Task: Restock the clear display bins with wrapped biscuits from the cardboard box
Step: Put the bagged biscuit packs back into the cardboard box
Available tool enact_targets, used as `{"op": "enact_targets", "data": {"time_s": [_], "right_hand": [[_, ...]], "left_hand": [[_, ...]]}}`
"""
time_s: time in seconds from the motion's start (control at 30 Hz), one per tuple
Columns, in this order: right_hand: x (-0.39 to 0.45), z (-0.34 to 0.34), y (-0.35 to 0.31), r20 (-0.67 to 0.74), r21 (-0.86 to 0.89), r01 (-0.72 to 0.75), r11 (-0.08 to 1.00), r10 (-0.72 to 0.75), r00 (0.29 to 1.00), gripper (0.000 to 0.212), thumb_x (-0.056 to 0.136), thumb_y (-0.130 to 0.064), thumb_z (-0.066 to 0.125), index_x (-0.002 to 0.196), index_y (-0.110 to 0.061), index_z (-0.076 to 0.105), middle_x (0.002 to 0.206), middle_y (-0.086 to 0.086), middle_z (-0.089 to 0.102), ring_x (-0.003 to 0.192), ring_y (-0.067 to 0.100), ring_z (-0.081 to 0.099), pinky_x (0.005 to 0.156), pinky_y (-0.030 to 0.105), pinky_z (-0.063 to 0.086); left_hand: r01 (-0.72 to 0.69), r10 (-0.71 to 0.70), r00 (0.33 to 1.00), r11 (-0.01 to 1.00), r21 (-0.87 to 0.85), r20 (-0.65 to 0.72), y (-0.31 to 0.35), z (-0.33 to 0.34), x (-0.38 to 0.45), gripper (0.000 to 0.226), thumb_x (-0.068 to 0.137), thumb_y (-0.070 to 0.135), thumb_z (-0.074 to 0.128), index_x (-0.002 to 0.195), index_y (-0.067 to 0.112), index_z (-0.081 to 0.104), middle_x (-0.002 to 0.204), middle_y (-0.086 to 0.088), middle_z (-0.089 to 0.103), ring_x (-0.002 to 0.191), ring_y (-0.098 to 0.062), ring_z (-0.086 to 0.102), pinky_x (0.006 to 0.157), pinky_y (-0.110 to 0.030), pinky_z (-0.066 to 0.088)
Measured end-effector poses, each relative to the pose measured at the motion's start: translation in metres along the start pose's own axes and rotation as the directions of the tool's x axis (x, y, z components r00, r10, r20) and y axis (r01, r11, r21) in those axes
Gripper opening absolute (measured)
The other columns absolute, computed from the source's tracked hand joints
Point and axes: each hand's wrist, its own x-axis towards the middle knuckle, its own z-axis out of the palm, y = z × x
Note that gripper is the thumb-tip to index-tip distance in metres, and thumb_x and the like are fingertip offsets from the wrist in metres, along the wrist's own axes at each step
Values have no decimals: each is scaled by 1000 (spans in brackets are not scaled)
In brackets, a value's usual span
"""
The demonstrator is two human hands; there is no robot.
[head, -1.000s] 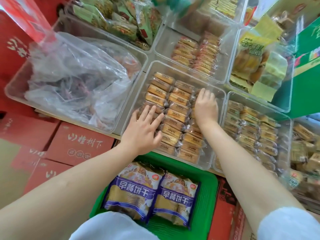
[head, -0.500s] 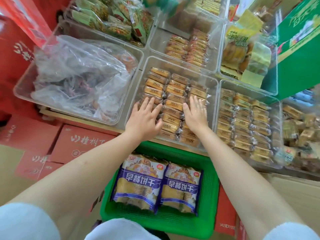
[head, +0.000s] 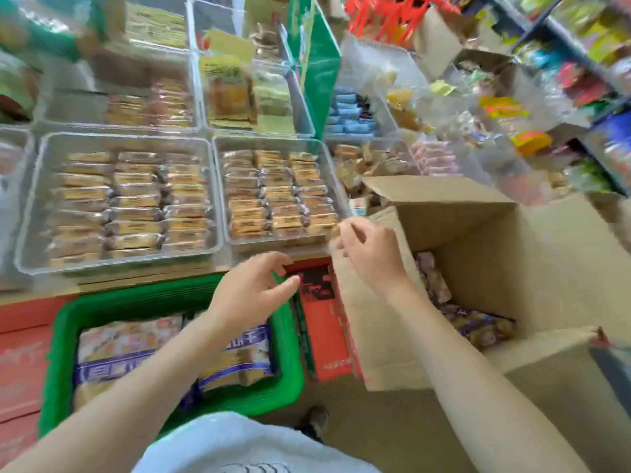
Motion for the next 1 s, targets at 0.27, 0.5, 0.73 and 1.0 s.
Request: {"op": "enact_targets", "data": {"time_s": [0.27, 0.5, 0.73, 1.0], "right_hand": [[-20, -157, 193, 141, -177, -235, 956, 260, 955, 22, 98, -24, 52, 93, -16, 71, 88, -4, 72, 85, 18, 65, 83, 40, 53], [-2, -157, 294, 681, -684, 142, 716, 556, 476, 63, 90, -61, 60, 136, -19, 57, 134, 5, 60, 116, 29, 58, 95, 35, 49], [-15, -97, 334, 670, -678, 560, 477, 715, 202, 101, 81, -55, 73, 160, -28, 17, 164, 2, 21, 145, 30, 33, 117, 45, 36], [-20, -104, 310, 557, -761, 615, 205, 693, 457, 61, 97, -18, 55, 152, -10, 30, 150, 18, 38, 131, 43, 46, 100, 51, 51]], "left_hand": [[-15, 20, 1000, 965, -260, 17, 145, 204, 21, 109, 80, 60, 72, 160, 35, 2, 166, 10, 7, 154, -10, 8, 125, -39, 17], [15, -84, 990, 863, -506, -113, 152, 251, 41, 99, 82, 39, 70, 152, 60, 2, 166, 22, 9, 153, -8, 17, 123, -53, 23], [21, -109, 983, 866, -500, -148, 165, 249, 38, 95, 85, 41, 68, 151, 61, 3, 165, 20, 16, 151, -4, 20, 123, -51, 25], [54, -142, 976, 891, -450, -165, 167, 249, 34, 92, 83, 41, 65, 143, 69, 1, 164, 28, 11, 150, 1, 15, 124, -47, 22]]}}
